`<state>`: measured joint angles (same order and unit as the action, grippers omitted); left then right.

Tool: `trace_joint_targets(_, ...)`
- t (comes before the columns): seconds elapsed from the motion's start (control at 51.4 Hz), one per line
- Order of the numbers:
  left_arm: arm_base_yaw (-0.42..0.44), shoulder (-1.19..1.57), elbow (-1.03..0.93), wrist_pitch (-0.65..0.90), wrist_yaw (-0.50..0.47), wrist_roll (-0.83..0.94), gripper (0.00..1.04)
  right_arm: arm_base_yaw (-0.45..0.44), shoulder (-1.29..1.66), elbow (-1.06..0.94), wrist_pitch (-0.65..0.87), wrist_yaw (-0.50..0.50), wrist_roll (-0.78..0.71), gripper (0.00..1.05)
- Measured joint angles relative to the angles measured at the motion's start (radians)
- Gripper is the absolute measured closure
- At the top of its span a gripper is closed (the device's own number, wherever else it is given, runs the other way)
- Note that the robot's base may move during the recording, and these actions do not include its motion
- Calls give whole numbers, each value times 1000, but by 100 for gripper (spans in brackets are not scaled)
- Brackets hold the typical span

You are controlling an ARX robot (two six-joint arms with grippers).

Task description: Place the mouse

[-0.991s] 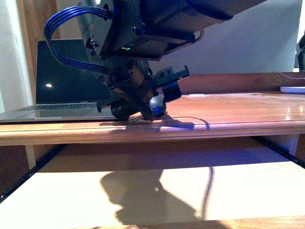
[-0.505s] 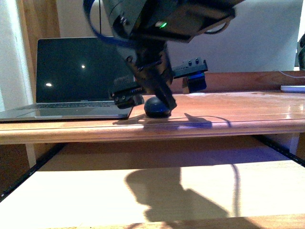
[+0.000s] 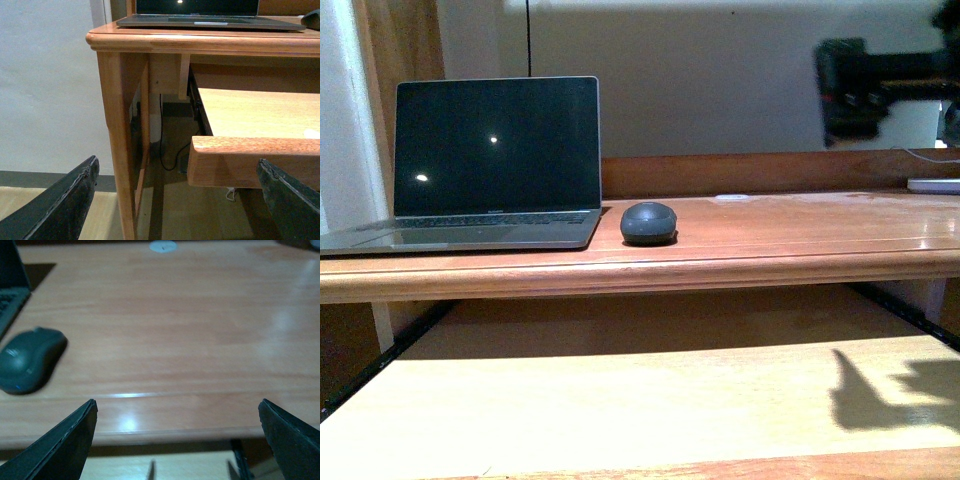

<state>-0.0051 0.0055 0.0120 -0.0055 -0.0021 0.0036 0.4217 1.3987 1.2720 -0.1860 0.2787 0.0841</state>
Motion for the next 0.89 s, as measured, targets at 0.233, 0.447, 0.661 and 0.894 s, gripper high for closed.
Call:
trace_joint_targets(0.233, 0, 0, 0, 0, 0, 0, 8, -180, -192, -265, 5, -234, -107, 7)
trace_joint_targets(0.447, 0, 0, 0, 0, 0, 0, 8, -381, -330, -419, -40, -471, -219, 7)
trace_joint_targets(0.661, 0, 0, 0, 0, 0, 0, 8, -547, -410, -521, -140, -667, -346, 7)
trace_joint_targets(0.894, 0, 0, 0, 0, 0, 0, 8, -523, -507, -623, -227, -732, -449, 7)
